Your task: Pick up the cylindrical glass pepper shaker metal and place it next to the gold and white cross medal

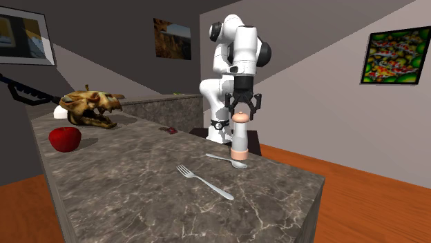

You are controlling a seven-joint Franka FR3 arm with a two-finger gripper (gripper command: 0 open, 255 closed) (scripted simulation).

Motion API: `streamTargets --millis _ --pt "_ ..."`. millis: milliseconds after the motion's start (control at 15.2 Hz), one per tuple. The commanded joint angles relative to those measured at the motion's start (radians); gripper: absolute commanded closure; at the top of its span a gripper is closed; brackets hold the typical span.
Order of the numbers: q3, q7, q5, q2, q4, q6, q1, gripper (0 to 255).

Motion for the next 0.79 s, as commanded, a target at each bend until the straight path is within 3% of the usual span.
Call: streamTargets --millis 0,726 --pt "0.0 0.0 0.0 0.0 -0.001 0.0 0.0 255" --pt "-0.029 -0.008 -0.008 -0.069 0.102 -0.171 0.001 255"
